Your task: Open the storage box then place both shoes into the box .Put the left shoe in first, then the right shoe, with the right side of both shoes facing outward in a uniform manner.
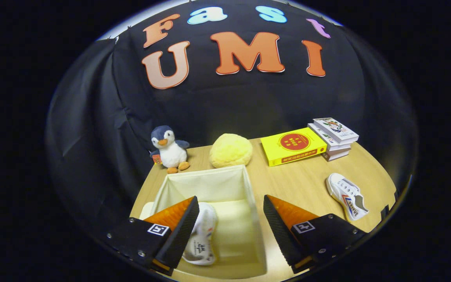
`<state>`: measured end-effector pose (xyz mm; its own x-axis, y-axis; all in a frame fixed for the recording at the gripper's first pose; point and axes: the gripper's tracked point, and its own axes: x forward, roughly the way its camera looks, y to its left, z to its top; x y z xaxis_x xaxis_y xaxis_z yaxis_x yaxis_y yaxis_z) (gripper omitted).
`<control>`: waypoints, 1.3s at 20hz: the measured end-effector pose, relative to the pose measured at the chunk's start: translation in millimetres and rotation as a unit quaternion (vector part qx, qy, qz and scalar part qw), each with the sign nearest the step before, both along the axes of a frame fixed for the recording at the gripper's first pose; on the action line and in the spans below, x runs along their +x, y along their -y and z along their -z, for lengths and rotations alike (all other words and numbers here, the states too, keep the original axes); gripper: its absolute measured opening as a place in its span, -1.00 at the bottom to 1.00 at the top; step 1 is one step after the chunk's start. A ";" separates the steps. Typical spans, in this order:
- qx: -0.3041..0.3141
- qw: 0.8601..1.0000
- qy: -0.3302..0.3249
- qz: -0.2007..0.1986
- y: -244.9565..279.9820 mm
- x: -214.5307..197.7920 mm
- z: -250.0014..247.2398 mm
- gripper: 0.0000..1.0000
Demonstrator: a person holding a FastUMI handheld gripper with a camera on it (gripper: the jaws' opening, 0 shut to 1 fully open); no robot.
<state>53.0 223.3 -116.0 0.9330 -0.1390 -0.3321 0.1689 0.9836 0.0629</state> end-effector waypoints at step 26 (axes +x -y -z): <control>-0.036 0.990 -0.108 0.081 346.2 -57.4 116.6 0.98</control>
<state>-4.5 -123.0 -232.6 0.8046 -0.3107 -0.5061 0.3262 0.9433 -0.0606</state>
